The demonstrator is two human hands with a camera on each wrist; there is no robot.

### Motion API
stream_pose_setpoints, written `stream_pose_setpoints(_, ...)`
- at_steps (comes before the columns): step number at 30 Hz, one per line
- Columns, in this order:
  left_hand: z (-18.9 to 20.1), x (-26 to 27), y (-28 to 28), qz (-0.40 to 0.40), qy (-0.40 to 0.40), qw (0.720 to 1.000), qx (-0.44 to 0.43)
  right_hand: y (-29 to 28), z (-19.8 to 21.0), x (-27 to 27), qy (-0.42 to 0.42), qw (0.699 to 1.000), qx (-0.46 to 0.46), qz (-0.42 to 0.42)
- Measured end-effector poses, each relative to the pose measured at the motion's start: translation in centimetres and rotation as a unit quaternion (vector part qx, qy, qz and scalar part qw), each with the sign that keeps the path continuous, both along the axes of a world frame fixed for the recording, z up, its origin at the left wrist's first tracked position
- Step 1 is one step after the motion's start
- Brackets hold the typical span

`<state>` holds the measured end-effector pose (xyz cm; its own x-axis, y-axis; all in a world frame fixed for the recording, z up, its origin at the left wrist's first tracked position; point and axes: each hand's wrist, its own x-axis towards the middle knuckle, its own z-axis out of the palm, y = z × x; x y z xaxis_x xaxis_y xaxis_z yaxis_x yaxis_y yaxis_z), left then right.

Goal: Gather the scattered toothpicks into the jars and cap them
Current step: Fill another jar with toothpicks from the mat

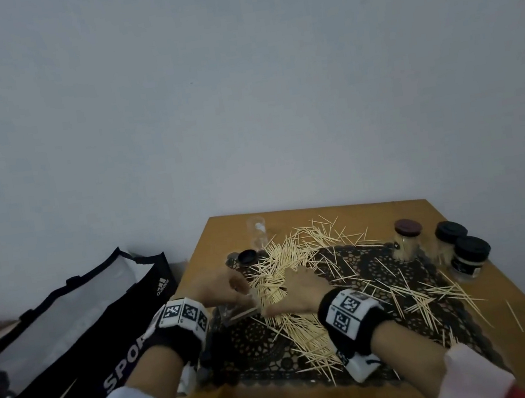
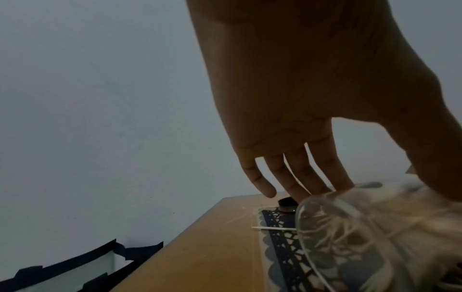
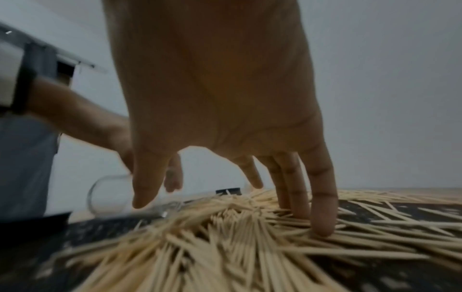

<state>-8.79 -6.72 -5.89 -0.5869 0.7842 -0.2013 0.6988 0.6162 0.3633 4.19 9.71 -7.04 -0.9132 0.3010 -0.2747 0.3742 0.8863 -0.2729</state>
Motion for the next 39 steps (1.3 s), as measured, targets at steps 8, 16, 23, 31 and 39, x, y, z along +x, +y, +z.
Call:
stream_pose_setpoints(8, -0.1, 0.1, -0.6, 0.086, -0.019, 0.978, 0.19, -0.3, -1.2, -1.0, 0.006, 0.998, 0.064, -0.019)
stream_pose_setpoints(16, 0.6, 2.9, 1.6, 0.136, 0.055, 0.946, 0.288, 1.6, -0.4, -0.8, 0.029, 0.999, 0.023, -0.001)
stream_pose_setpoints(23, -1.2, 3.3, 3.8, 0.176, 0.04, 0.917, 0.356, 3.1, -0.3, -0.8, 0.045, 0.994, 0.068, 0.071)
stream_pose_setpoints(31, -2.2, 3.3, 5.1, 0.168, 0.058, 0.926, 0.332, 3.6, -0.4, -1.0, 0.077, 0.99, 0.056, 0.107)
stream_pose_setpoints(39, -2.3, 3.8, 5.6, 0.16, 0.044, 0.927, 0.336, 4.3, -0.8, -1.3, 0.104, 0.978, 0.083, 0.164)
